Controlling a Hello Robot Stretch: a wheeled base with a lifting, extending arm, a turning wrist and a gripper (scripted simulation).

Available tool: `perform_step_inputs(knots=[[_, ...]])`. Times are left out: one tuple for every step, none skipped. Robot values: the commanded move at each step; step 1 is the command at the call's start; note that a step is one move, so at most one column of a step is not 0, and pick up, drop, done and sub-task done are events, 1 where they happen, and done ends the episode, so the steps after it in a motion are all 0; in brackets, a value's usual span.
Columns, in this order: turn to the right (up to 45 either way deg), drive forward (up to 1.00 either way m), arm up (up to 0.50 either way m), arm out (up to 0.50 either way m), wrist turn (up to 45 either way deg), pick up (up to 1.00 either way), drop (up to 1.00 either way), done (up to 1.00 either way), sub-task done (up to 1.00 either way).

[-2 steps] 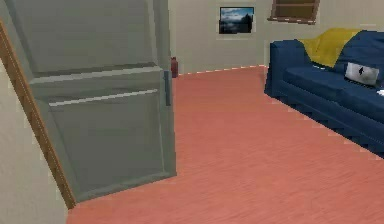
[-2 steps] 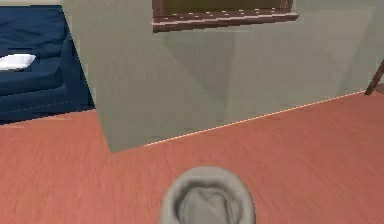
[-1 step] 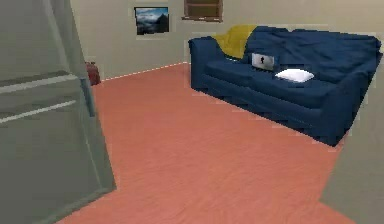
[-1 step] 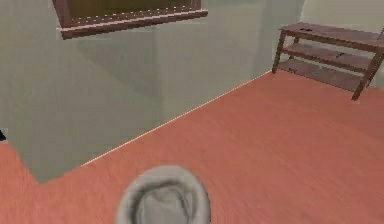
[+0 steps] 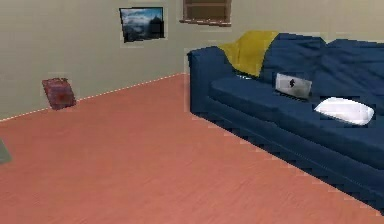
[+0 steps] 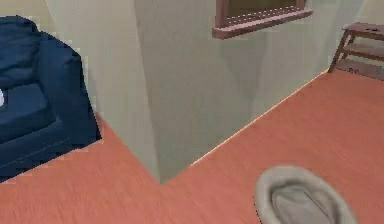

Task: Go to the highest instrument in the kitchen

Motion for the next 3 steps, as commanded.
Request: perform_step_inputs(knots=[[0.0, 0.55, 0.00, 0.00, 0.0, 0.00, 0.00, 0.00, 0.00], [-39.0, 0.00, 0.00, 0.00, 0.0, 0.00, 0.00, 0.00, 0.00], [0.0, 0.50, 0.00, 0.00, 0.0, 0.00, 0.00, 0.00, 0.00]])
